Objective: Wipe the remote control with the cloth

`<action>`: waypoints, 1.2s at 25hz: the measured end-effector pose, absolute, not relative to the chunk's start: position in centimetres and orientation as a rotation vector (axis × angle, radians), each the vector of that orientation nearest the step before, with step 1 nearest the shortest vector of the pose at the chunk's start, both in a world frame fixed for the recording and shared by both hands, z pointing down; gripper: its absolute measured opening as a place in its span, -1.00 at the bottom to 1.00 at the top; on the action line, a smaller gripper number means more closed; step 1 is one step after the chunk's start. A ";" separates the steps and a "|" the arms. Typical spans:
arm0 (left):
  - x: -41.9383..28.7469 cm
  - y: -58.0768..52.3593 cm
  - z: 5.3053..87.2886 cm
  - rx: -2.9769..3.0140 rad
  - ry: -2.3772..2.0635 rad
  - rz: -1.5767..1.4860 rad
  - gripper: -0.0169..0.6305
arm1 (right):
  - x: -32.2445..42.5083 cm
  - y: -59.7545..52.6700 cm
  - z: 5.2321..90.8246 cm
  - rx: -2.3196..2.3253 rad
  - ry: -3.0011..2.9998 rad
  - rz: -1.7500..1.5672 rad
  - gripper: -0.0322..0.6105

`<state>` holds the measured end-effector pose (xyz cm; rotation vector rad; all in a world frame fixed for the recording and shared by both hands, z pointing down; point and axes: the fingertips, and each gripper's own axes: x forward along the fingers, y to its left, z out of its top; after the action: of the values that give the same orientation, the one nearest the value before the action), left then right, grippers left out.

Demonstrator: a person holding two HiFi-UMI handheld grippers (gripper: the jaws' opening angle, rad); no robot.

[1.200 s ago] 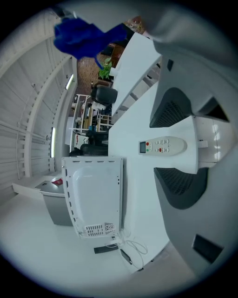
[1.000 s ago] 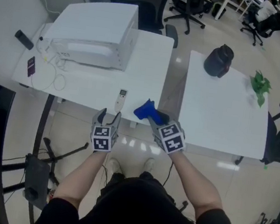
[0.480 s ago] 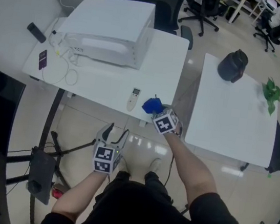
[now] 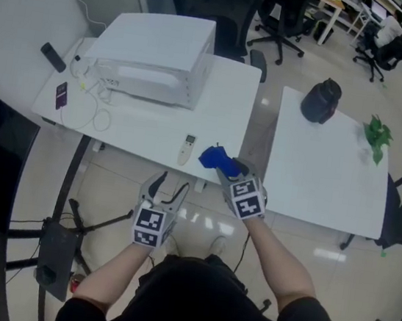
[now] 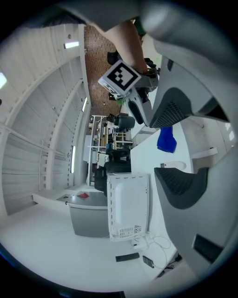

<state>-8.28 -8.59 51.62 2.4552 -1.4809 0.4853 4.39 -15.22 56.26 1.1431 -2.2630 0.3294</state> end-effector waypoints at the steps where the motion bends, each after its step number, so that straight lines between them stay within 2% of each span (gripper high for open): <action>1: -7.9 -8.4 50.5 2.488 -1.476 0.472 -0.10 | 4.1 -13.9 54.5 1.147 -2.302 0.324 -0.22; 3: -7.0 -7.9 48.3 2.556 -1.465 0.452 -0.14 | 3.4 -11.3 51.3 1.152 -2.374 0.315 -0.24; 4: -6.5 -7.5 47.2 2.591 -1.459 0.444 -0.18 | 3.1 -10.0 49.9 1.155 -2.404 0.308 -0.33; 10: -4.5 -4.6 42.6 2.746 -1.439 0.403 -0.54 | 1.9 -3.8 44.6 1.179 -2.512 0.256 -0.66; 16: -4.5 -2.3 41.1 2.787 -1.433 0.388 -0.86 | 1.4 -0.4 42.0 1.208 -2.549 0.194 -0.82; 19: -4.6 -1.4 41.0 2.795 -1.428 0.390 -0.94 | 1.2 0.7 41.5 1.208 -2.556 0.169 -0.87; 30: -4.5 -0.4 40.7 2.823 -1.402 0.386 -0.95 | -0.1 1.6 40.7 1.207 -2.543 0.136 -0.87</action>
<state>-4.50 -0.41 40.69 2.8226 -1.4024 0.3855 -0.11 1.64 40.73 1.2070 -2.5427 0.1355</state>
